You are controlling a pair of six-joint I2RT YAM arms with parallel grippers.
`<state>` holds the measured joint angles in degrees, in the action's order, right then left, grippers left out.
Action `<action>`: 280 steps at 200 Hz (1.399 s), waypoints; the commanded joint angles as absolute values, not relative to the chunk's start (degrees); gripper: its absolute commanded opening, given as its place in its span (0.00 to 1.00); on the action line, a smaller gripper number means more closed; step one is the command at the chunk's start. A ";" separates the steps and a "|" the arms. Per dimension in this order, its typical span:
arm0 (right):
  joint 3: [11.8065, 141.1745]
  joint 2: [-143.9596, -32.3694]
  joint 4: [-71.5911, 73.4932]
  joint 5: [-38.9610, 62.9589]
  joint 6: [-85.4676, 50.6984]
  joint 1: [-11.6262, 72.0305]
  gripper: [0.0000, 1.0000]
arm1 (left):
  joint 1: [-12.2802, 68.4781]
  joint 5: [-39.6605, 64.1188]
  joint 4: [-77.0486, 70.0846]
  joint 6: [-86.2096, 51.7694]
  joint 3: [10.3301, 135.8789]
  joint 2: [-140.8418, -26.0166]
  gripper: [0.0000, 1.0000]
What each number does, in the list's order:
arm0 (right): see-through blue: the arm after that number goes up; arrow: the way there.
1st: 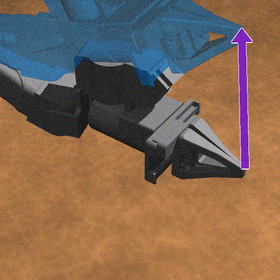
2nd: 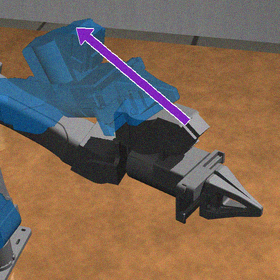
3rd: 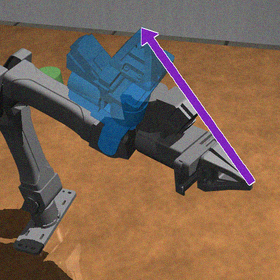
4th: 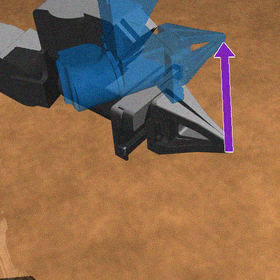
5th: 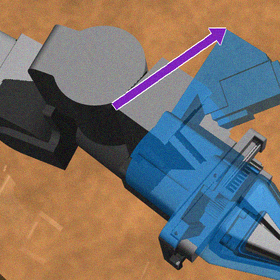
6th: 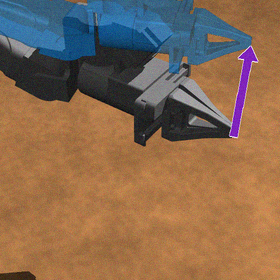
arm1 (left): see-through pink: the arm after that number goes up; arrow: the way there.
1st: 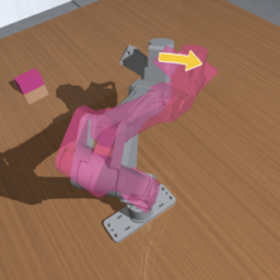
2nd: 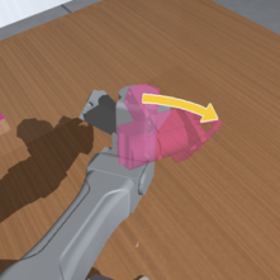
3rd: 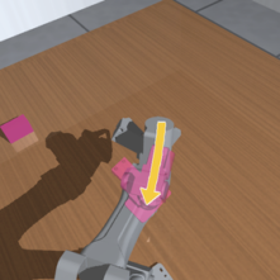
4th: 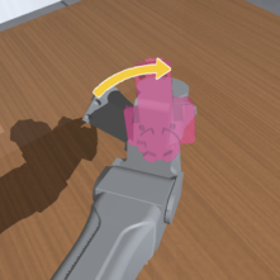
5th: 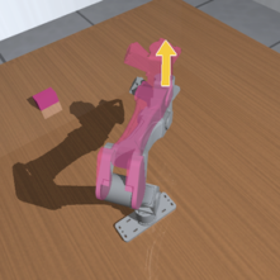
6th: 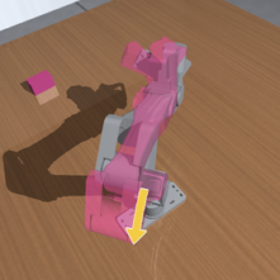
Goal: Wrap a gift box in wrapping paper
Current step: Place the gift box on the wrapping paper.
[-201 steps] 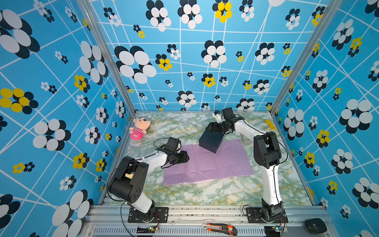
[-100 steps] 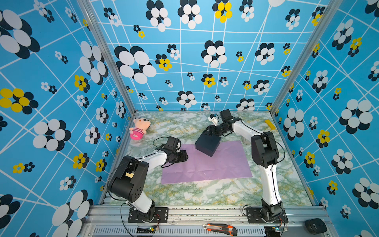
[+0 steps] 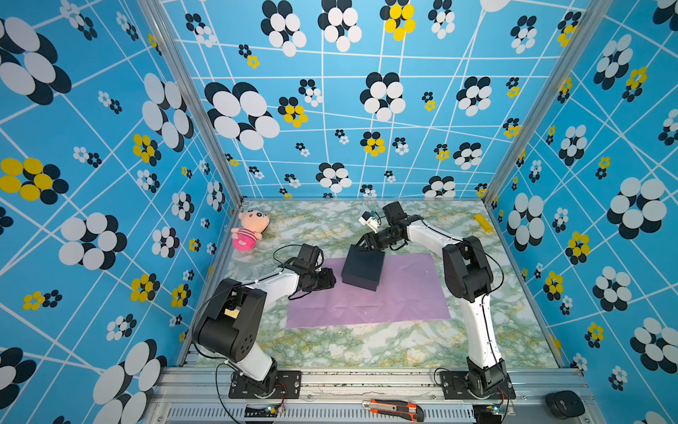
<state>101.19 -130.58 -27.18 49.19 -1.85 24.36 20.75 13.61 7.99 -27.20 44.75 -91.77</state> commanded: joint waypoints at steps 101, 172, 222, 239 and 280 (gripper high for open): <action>84.29 -113.15 -13.12 46.32 -13.62 20.78 0.77 | 20.17 10.04 16.02 -26.80 48.50 -82.81 0.70; 51.99 -95.19 0.23 30.22 -39.32 17.75 0.60 | 20.04 21.89 8.38 -28.68 56.95 -88.65 0.73; 47.39 -97.41 0.29 27.46 -40.35 18.11 0.54 | 21.40 27.41 5.63 -30.32 61.98 -98.56 0.71; 46.94 -98.61 -0.21 26.18 -40.25 18.09 0.54 | 22.36 28.11 5.25 -30.85 61.28 -99.14 0.71; 45.63 -100.46 -0.75 23.87 -40.26 18.02 0.53 | 23.67 29.81 4.57 -32.45 56.91 -96.64 0.71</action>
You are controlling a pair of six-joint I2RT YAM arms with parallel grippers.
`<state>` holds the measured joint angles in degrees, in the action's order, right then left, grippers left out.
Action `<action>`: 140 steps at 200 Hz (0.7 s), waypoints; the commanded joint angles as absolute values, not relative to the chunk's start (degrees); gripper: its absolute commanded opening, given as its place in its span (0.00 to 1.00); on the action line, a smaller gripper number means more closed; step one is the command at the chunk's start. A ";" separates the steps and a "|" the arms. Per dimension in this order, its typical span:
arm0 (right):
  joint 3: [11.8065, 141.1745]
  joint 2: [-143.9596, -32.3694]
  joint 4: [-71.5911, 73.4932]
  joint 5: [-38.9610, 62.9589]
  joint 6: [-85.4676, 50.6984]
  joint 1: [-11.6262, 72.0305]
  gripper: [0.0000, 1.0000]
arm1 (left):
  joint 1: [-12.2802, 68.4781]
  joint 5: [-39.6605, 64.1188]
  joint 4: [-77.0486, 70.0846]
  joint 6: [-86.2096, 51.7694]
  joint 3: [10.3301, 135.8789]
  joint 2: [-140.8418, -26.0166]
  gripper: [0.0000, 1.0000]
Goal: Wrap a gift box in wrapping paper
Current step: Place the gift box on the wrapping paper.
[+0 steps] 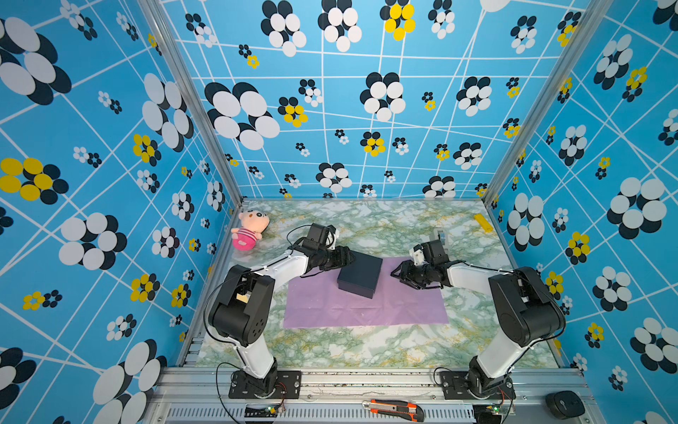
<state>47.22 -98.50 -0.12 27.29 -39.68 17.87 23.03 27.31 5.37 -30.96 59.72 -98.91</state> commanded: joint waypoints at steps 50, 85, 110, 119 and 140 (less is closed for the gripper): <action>44.91 -101.16 -0.10 22.95 -40.52 18.02 0.52 | 25.80 31.34 6.33 -32.80 52.86 -92.15 0.70; 43.84 -100.84 -0.07 21.91 -40.52 18.02 0.51 | 28.43 32.95 7.38 -32.28 53.51 -91.75 0.71; 43.59 -99.06 -1.29 20.46 -40.09 18.02 0.51 | 28.10 28.49 12.56 -28.57 56.42 -90.74 0.71; 43.63 -98.41 -1.49 20.05 -39.89 18.03 0.52 | 27.27 26.93 13.90 -26.54 58.28 -90.51 0.73; 43.88 -98.18 -1.67 20.41 -39.22 18.02 0.52 | 24.61 26.50 15.94 -21.08 64.65 -92.35 0.75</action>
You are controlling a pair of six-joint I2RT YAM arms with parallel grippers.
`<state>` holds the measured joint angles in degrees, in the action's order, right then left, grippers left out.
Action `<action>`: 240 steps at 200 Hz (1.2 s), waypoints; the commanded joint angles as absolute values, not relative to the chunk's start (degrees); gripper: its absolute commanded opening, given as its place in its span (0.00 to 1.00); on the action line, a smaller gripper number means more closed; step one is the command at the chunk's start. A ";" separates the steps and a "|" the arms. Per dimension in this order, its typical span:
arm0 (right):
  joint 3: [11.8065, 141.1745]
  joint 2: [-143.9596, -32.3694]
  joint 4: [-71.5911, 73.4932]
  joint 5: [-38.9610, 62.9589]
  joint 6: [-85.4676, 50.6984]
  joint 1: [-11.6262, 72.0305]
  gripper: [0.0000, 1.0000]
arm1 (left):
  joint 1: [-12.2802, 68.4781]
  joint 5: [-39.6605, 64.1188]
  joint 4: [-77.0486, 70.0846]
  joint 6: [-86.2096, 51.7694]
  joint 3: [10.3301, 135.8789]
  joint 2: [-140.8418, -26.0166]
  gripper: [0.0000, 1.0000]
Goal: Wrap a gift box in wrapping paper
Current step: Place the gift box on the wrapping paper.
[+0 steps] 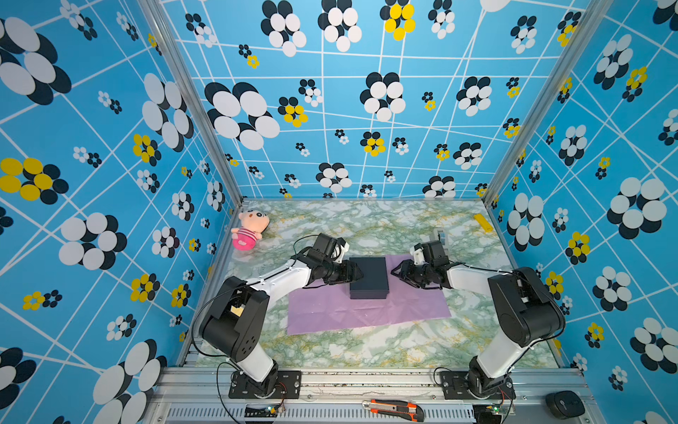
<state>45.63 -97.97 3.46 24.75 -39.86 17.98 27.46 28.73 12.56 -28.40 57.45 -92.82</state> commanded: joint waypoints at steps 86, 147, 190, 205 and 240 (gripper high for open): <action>42.59 -97.83 -1.63 19.53 -39.05 18.02 0.52 | 27.83 40.71 35.98 8.34 101.40 -121.88 0.75; 42.16 -98.18 -1.25 19.51 -39.35 18.01 0.52 | 31.04 46.49 42.64 11.74 111.06 -132.01 0.74; 42.01 -98.39 -1.14 19.20 -39.55 18.02 0.51 | 31.64 48.01 48.98 16.72 111.58 -132.51 0.71; 42.01 -98.44 -1.14 18.99 -39.64 18.02 0.51 | 31.63 48.74 48.85 17.09 110.47 -131.54 0.71; 42.11 -98.49 -1.14 18.74 -39.73 18.02 0.51 | 31.73 49.04 49.90 17.40 109.74 -130.79 0.71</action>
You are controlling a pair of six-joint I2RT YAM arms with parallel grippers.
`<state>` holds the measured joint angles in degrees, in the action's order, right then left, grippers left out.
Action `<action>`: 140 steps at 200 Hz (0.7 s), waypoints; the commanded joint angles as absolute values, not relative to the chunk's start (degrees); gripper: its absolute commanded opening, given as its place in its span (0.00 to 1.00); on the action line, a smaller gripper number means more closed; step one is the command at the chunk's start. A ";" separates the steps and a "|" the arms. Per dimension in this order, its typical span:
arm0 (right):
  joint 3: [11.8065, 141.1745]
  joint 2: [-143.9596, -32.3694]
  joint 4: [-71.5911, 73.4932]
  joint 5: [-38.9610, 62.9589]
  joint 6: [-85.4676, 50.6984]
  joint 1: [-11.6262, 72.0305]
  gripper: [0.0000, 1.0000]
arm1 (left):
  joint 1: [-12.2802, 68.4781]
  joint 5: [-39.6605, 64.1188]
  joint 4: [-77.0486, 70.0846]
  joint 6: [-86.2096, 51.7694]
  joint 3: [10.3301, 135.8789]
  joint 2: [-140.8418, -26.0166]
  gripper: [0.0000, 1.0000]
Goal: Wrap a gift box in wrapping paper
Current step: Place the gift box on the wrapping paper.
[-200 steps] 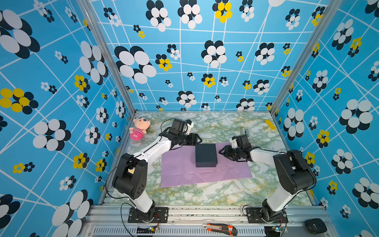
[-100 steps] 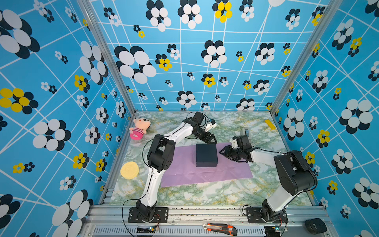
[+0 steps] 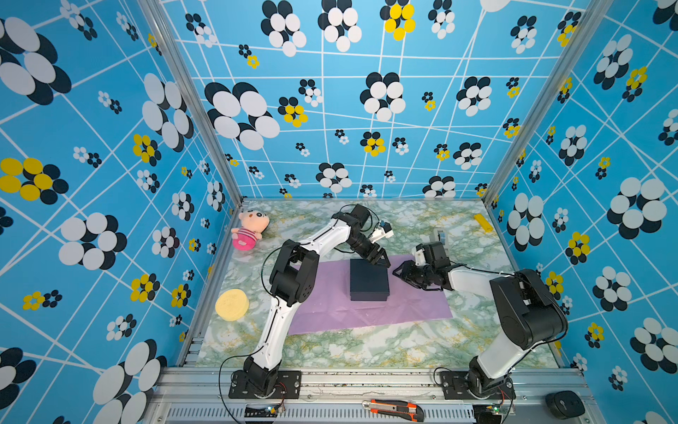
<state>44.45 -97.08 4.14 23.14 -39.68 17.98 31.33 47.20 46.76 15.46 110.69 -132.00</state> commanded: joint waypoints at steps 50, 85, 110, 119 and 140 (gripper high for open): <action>42.06 -98.60 -0.89 18.46 -39.81 17.97 0.51 | 31.82 48.96 49.63 17.05 107.63 -129.25 0.71; 42.09 -98.54 -0.70 18.53 -39.95 18.06 0.51 | 31.90 49.03 49.02 16.00 106.88 -128.01 0.71; 42.35 -97.52 -0.70 18.62 -39.99 18.02 0.52 | 31.02 48.73 44.81 10.64 106.15 -125.47 0.72; 42.61 -96.93 -0.70 18.81 -39.97 18.02 0.54 | 30.23 48.17 41.92 7.18 105.47 -124.06 0.72; 43.73 -94.23 -1.39 19.48 -39.99 18.09 0.60 | 28.14 42.74 34.97 -2.38 100.70 -117.83 0.72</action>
<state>44.38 -96.25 3.90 22.50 -39.88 17.98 30.79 46.52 43.29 8.54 104.60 -126.37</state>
